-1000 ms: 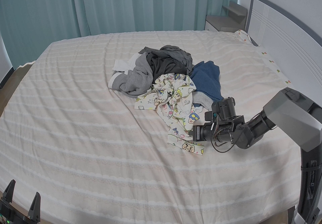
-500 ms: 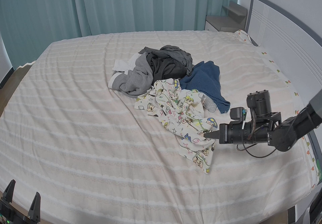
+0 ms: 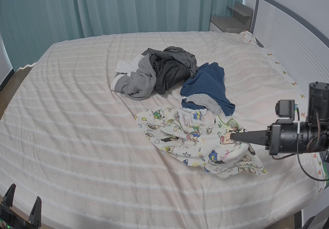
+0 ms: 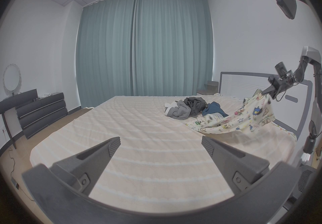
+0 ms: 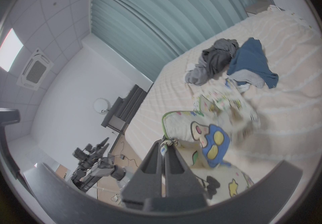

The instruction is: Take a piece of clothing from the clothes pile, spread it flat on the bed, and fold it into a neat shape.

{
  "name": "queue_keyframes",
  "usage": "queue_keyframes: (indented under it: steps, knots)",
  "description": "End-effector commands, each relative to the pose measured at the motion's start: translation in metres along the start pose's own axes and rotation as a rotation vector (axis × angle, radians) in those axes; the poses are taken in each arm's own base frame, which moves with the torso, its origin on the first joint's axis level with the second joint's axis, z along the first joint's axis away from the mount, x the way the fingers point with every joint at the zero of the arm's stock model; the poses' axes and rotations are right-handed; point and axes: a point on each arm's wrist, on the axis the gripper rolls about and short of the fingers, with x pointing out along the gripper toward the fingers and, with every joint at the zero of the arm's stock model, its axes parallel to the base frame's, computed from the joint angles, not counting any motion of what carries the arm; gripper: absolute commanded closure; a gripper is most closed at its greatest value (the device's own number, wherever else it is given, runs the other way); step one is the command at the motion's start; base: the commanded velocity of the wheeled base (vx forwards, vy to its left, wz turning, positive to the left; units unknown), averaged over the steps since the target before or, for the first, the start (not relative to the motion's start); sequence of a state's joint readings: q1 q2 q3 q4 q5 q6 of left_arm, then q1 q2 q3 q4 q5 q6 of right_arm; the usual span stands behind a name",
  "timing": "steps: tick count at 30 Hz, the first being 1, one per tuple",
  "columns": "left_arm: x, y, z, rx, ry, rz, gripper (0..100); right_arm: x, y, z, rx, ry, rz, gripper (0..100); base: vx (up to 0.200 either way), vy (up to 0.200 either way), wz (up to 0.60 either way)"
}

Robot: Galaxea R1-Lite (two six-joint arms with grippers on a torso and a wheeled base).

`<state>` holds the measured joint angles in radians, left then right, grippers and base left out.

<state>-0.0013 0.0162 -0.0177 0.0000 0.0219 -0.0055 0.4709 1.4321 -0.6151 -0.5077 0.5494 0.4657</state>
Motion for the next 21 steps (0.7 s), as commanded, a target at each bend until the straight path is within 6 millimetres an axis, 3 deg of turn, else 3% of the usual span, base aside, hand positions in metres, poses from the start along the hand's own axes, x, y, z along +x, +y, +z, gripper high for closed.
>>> queue_keyframes:
  steps: [1,7,9,10,12,16,20,21]
  knots:
    - [0.0,0.0,-0.005,0.001,-0.003,-0.021,0,-0.046,0.046,-0.009,-0.072,-0.045,0.123,100,0.0,0.0,0.0]
    - [-0.002,-0.003,0.003,0.093,-0.047,-0.135,0,-0.07,0.068,-0.017,-0.106,-0.036,0.195,100,0.0,0.0,0.0]
    - [-0.007,-0.004,0.023,0.076,-0.125,-0.186,0,-0.072,0.071,-0.018,-0.111,-0.036,0.207,100,0.0,0.0,0.0]
    - [-0.014,-0.005,0.062,0.045,-0.192,-0.235,0,-0.074,0.073,-0.019,-0.117,-0.036,0.22,100,0.0,0.0,0.0]
    - [-0.011,-0.007,0.084,0.061,-0.18,-0.298,0,-0.073,0.078,-0.018,-0.126,-0.028,0.247,100,0.0,0.0,0.0]
    - [0.013,-0.014,0.088,0.117,-0.034,-0.621,0,-0.069,0.09,-0.011,-0.147,-0.022,0.303,100,0.0,0.0,0.0]
    - [0.043,-0.016,0.084,0.104,0.144,-0.723,0,-0.065,0.101,-0.004,-0.165,-0.02,0.354,100,0.0,0.0,0.0]
    - [0.06,-0.018,0.081,0.11,0.232,-0.767,0,-0.066,0.107,0.0,-0.174,-0.027,0.374,100,0.0,0.0,0.0]
